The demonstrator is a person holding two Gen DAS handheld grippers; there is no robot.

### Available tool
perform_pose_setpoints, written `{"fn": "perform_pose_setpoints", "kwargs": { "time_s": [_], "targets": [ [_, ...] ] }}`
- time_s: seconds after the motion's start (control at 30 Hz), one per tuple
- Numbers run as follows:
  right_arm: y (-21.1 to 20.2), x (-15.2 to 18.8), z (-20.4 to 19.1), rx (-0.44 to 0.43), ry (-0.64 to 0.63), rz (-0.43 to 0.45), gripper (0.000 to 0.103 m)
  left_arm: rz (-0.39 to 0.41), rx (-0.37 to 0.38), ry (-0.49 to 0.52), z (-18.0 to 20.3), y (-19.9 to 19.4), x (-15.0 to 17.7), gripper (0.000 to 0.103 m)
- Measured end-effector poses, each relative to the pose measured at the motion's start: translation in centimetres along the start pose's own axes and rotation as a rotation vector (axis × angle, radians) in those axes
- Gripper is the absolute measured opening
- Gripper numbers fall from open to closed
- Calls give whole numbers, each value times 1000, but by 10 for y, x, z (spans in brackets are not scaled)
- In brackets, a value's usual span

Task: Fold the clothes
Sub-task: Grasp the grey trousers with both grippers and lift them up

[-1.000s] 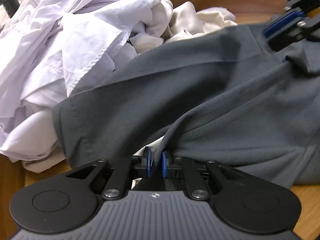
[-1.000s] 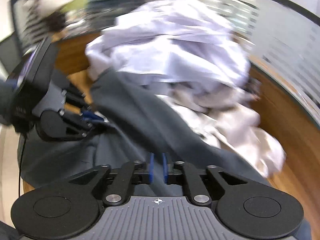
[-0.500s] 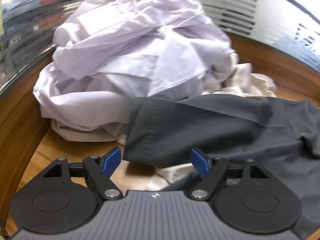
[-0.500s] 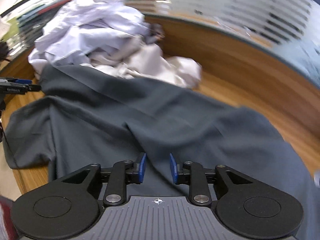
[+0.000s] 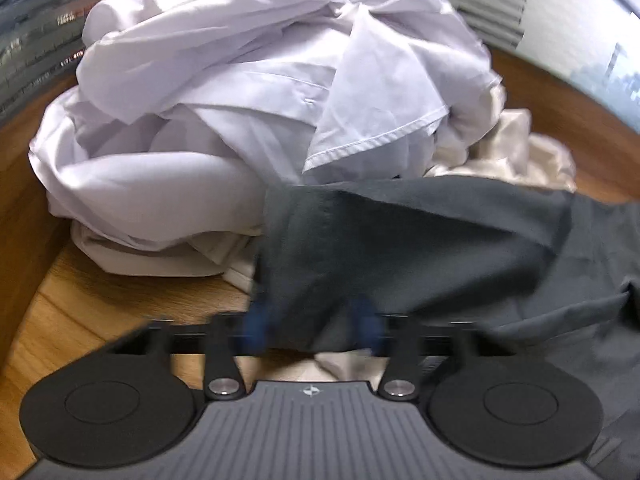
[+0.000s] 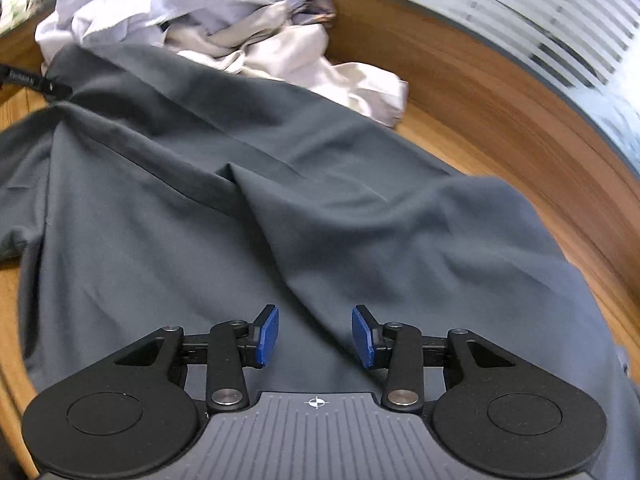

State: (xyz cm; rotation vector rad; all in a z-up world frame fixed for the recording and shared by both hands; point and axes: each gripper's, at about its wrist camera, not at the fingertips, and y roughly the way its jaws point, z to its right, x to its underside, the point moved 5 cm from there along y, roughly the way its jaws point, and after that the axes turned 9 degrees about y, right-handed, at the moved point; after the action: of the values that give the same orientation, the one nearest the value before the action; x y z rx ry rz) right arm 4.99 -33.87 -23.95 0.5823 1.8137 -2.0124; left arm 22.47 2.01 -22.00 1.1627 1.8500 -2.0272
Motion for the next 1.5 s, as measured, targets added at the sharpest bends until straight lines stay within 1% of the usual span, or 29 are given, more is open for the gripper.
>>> {"fn": "perform_pose_setpoints", "kwargs": {
  "time_s": [0.03, 0.1, 0.13, 0.17, 0.2, 0.23, 0.3, 0.37, 0.47, 0.63, 0.73, 0.8, 0.9, 0.97, 1.1, 1.2, 1.3, 1.37, 1.43, 1.5],
  "targets": [
    [7, -3, -3, 16, -12, 3, 41, -12, -10, 4, -1, -2, -3, 7],
    [17, -9, -7, 51, -23, 17, 39, -3, -10, -14, -6, -11, -11, 4],
    [21, -11, -6, 68, -22, 23, 30, 9, -6, -31, -9, -18, -16, 3],
    [23, -12, -5, 83, -20, 28, 24, 24, -6, -44, -10, -24, -22, 3],
    [22, -13, -3, 93, -17, 39, 9, 38, -6, -56, -12, -31, -27, 3],
    [20, -14, -1, 102, -14, 51, 3, 48, -7, -66, -13, -38, -32, 3],
    [13, -16, 2, 115, -8, 82, 3, 66, -2, -78, -12, -50, -42, 3],
    [-2, -20, 7, 112, 8, 120, 3, 82, 24, -75, -9, -63, -53, 2],
    [-35, -27, 16, 105, 22, 178, 3, 116, 46, -61, -6, -86, -69, 2],
    [-94, -37, 32, 106, 9, 268, 3, 209, 43, -104, -12, -137, -93, 2],
    [-130, -38, 41, 88, 10, 301, 3, 249, 40, -133, -18, -171, -98, 2],
    [-153, -36, 43, 62, 5, 312, 3, 250, 49, -119, -21, -191, -96, 2],
    [-177, -28, 40, 25, -10, 312, 3, 212, 21, -77, -26, -212, -78, 2],
    [-184, -20, 32, -15, -21, 289, 3, 172, 0, -67, -30, -220, -60, 2],
    [-179, 3, 4, -98, -73, 219, 3, 75, -70, -70, -35, -222, -15, 2],
    [-169, 19, -17, -151, -86, 161, 3, 4, -119, -84, -37, -214, 20, 2],
    [-150, 33, -32, -197, -91, 98, 3, -60, -178, -57, -35, -201, 54, 2],
    [-136, 41, -38, -224, -94, 60, 3, -94, -203, -35, -32, -189, 73, 2],
    [-121, 47, -43, -248, -89, 25, 4, -103, -206, -39, -29, -179, 88, 2],
    [-109, 52, -45, -271, -80, 3, 5, -72, -195, -38, -26, -173, 96, 3]
  ]
}}
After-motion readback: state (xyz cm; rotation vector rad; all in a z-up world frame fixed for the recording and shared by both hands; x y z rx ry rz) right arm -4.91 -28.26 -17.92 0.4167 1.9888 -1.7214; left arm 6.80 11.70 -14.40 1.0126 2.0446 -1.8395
